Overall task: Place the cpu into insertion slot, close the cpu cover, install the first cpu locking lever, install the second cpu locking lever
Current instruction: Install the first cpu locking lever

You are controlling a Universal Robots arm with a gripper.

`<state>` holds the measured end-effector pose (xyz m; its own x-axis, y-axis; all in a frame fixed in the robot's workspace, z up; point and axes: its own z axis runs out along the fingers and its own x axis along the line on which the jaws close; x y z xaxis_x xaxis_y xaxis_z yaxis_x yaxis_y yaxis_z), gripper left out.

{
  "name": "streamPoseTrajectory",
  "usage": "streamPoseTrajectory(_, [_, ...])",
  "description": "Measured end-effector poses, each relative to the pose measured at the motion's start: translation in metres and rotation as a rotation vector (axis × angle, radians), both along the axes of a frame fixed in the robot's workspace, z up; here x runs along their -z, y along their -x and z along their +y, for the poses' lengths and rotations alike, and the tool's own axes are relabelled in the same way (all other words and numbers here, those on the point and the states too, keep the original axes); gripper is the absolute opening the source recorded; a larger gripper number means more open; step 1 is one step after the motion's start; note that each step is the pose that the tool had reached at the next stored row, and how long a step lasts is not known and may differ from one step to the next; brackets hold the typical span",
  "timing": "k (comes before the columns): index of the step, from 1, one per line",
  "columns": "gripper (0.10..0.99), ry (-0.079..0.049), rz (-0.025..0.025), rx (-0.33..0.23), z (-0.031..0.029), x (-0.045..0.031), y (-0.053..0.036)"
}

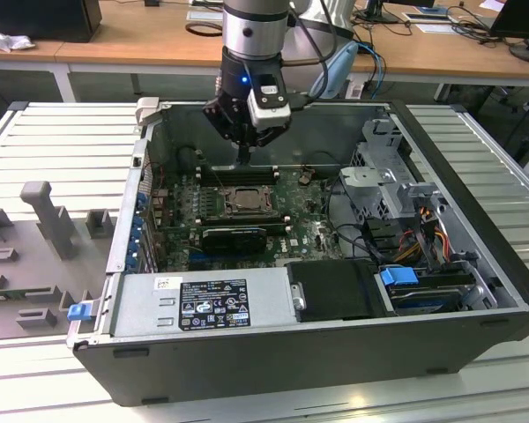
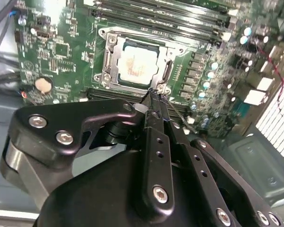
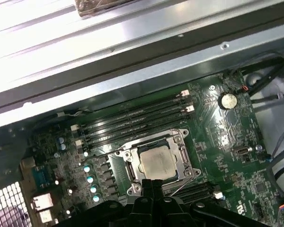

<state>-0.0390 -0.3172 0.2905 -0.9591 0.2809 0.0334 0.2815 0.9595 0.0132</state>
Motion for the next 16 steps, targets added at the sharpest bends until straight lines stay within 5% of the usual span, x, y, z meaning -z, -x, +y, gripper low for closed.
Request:
streamPoseTrajectory(13, [0.106, 0.0, -0.0001, -0.31, 0.0, 0.0012, 0.0])
streamPoseTrajectory(16, [0.106, 0.001, -0.0066, -0.354, 0.0, 0.0029, 0.0004])
